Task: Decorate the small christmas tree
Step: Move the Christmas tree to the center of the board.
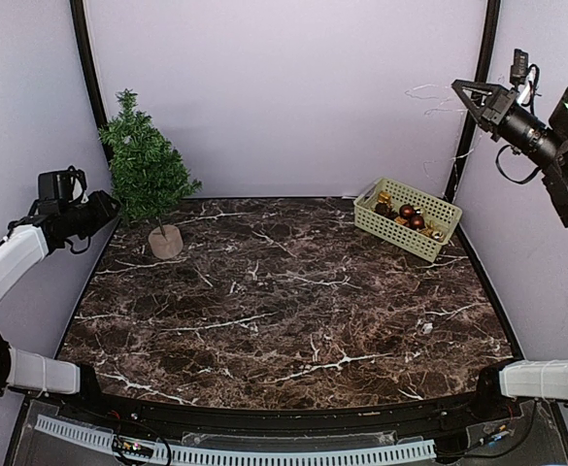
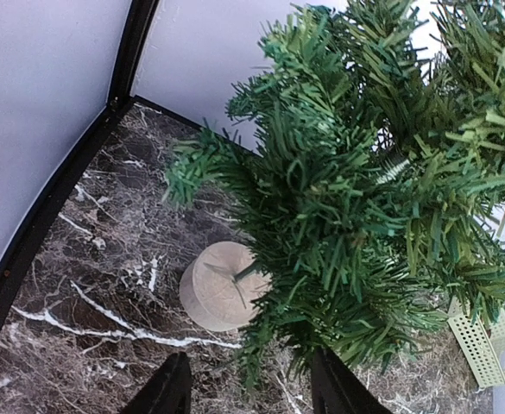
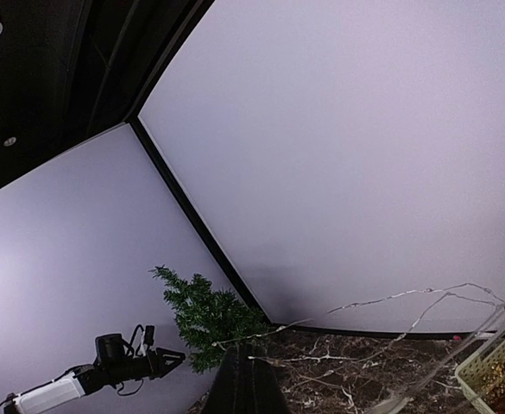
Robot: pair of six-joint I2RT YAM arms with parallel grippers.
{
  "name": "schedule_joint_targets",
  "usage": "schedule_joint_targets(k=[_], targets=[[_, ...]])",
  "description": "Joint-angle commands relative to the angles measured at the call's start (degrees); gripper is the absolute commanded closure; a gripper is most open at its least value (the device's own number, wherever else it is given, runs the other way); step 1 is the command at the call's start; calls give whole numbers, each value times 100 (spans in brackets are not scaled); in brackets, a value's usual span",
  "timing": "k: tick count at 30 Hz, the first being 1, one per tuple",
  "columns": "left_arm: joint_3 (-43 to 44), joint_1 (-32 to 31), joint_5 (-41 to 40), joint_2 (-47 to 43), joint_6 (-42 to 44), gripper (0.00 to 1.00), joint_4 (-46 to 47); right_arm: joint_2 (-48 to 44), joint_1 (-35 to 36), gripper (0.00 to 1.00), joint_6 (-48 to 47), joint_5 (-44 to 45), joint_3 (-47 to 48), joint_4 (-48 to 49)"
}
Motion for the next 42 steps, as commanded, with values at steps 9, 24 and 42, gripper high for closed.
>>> schedule_joint_targets(k=[9,24,42], targets=[[348,243,1176,582,387,61,69,-35,10,100,70,41,3,284],[390,252,1638,925,535,83,365,-31,10,100,32,127,27,150],[-242,242,3050,384,942,100,443,-38,10,100,77,198,-76,214]])
